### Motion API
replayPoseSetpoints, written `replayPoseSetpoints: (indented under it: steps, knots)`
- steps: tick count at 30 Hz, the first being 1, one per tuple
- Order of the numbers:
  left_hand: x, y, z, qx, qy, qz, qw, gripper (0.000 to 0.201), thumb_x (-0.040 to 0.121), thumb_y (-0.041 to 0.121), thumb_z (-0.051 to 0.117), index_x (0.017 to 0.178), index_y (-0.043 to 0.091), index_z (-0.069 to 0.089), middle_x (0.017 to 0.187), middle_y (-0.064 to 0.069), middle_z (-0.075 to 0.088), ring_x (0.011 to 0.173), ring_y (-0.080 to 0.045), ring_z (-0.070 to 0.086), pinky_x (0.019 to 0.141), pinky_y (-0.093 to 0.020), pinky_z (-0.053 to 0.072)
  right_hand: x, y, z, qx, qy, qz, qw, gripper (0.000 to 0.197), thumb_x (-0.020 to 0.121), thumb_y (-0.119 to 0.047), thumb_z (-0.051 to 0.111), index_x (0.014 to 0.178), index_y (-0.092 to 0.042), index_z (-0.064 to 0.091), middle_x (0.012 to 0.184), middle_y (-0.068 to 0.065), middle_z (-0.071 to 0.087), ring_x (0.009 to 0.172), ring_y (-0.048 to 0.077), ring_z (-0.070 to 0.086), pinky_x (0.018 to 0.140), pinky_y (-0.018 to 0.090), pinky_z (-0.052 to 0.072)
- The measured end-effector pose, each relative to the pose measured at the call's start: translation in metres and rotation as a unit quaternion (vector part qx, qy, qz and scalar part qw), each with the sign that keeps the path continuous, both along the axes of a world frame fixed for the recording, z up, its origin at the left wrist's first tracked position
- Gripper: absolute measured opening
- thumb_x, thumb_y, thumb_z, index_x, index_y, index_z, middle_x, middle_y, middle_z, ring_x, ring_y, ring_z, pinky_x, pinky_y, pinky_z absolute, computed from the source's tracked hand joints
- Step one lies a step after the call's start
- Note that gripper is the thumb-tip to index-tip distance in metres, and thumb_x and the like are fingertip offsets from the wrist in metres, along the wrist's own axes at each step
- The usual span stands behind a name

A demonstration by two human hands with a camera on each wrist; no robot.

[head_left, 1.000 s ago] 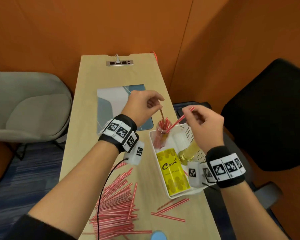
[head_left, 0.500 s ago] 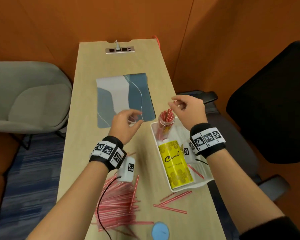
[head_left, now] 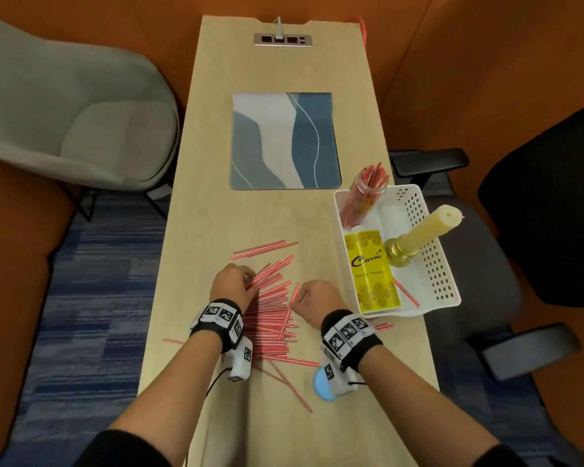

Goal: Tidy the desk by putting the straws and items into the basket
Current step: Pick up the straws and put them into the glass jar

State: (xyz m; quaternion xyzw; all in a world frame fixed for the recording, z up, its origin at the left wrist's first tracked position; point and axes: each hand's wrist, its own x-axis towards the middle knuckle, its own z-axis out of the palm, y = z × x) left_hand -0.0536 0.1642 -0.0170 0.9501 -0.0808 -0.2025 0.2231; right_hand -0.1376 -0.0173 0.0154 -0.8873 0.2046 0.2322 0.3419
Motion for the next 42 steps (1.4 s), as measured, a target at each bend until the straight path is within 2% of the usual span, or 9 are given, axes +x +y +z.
replayPoseSetpoints:
  steps: [4, 7, 14, 18, 22, 24, 29, 36, 42]
  knots:
    - [-0.002, 0.004, -0.002, -0.044, -0.005, 0.018, 0.999, 0.011, 0.081, 0.022, 0.078, 0.092, 0.020, 0.077, 0.087, -0.001, 0.072, 0.081, -0.018, 0.067, 0.076, -0.028, 0.054, -0.001, 0.018, -0.020, -0.024, 0.003, -0.082, 0.996, 0.032, 0.073, -0.040, 0.082, 0.064, -0.024, 0.055, 0.069, -0.005, 0.065, 0.064, 0.014, 0.066, 0.065, 0.030, 0.058]
    - [-0.001, 0.009, -0.004, -0.075, 0.001, 0.037, 0.997, 0.007, 0.082, 0.017, 0.077, 0.088, 0.019, 0.079, 0.081, 0.001, 0.073, 0.072, -0.012, 0.063, 0.076, -0.028, 0.056, 0.004, 0.024, -0.025, -0.032, -0.003, -0.104, 0.994, 0.030, 0.067, -0.029, 0.084, 0.066, -0.022, 0.055, 0.066, -0.003, 0.065, 0.058, 0.012, 0.065, 0.059, 0.031, 0.059]
    - [0.004, 0.020, 0.002, -0.103, -0.013, 0.024, 0.994, 0.011, 0.089, 0.017, 0.070, 0.095, 0.019, 0.079, 0.092, 0.003, 0.075, 0.076, -0.008, 0.061, 0.076, -0.019, 0.048, 0.003, 0.024, -0.027, 0.035, 0.018, -0.181, 0.983, 0.037, 0.061, -0.017, 0.076, 0.090, -0.025, 0.055, 0.070, 0.003, 0.069, 0.059, 0.022, 0.070, 0.059, 0.042, 0.061]
    - [0.014, 0.026, 0.015, -0.119, -0.035, 0.028, 0.992, 0.009, 0.087, 0.023, 0.073, 0.092, 0.021, 0.079, 0.094, 0.005, 0.075, 0.081, -0.010, 0.066, 0.081, -0.026, 0.055, -0.003, 0.016, -0.020, 0.063, -0.021, -0.167, 0.984, 0.039, 0.071, -0.010, 0.073, 0.105, -0.022, 0.059, 0.068, -0.004, 0.066, 0.067, 0.018, 0.069, 0.070, 0.035, 0.060]
    - [0.024, 0.022, 0.033, -0.163, -0.091, 0.016, 0.982, 0.005, 0.083, 0.016, 0.076, 0.086, 0.019, 0.079, 0.087, 0.004, 0.070, 0.073, -0.007, 0.063, 0.075, -0.031, 0.057, -0.012, 0.007, -0.009, 0.071, -0.093, -0.111, 0.987, 0.049, 0.075, -0.003, 0.065, 0.118, -0.026, 0.057, 0.067, -0.003, 0.058, 0.066, 0.017, 0.063, 0.073, 0.035, 0.057]
    - [0.031, 0.015, 0.051, -0.212, -0.101, -0.001, 0.972, 0.011, 0.081, 0.012, 0.078, 0.090, 0.019, 0.078, 0.083, 0.005, 0.070, 0.073, -0.006, 0.063, 0.073, -0.026, 0.057, -0.014, 0.001, 0.003, 0.068, -0.135, -0.097, 0.984, 0.060, 0.079, -0.002, 0.064, 0.130, -0.030, 0.050, 0.074, -0.003, 0.058, 0.063, 0.013, 0.060, 0.067, 0.021, 0.052]
    - [0.049, -0.027, 0.119, -0.343, -0.137, -0.015, 0.929, 0.015, 0.081, 0.011, 0.078, 0.094, 0.018, 0.077, 0.079, 0.008, 0.072, 0.070, -0.007, 0.066, 0.069, -0.018, 0.054, -0.014, -0.027, 0.051, 0.090, -0.247, -0.135, 0.955, 0.065, 0.084, -0.001, 0.064, 0.135, -0.034, 0.043, 0.087, -0.003, 0.059, 0.064, 0.015, 0.066, 0.064, 0.030, 0.057]
    - [0.065, -0.121, 0.206, -0.469, -0.201, -0.090, 0.856, 0.014, 0.086, 0.012, 0.073, 0.099, 0.010, 0.077, 0.089, 0.003, 0.075, 0.079, -0.007, 0.070, 0.078, -0.020, 0.056, -0.031, -0.061, 0.067, 0.109, -0.279, -0.179, 0.937, 0.064, 0.085, -0.001, 0.065, 0.133, -0.038, 0.044, 0.089, -0.001, 0.058, 0.066, 0.015, 0.065, 0.063, 0.028, 0.058]
    - [0.083, -0.195, 0.215, -0.452, -0.201, -0.153, 0.855, 0.011, 0.086, 0.011, 0.072, 0.097, 0.011, 0.077, 0.086, 0.001, 0.074, 0.077, -0.009, 0.069, 0.076, -0.026, 0.059, -0.048, -0.079, 0.063, 0.117, -0.275, -0.182, 0.937, 0.066, 0.088, -0.007, 0.064, 0.125, -0.057, 0.040, 0.094, -0.006, 0.058, 0.070, 0.016, 0.066, 0.067, 0.032, 0.059]
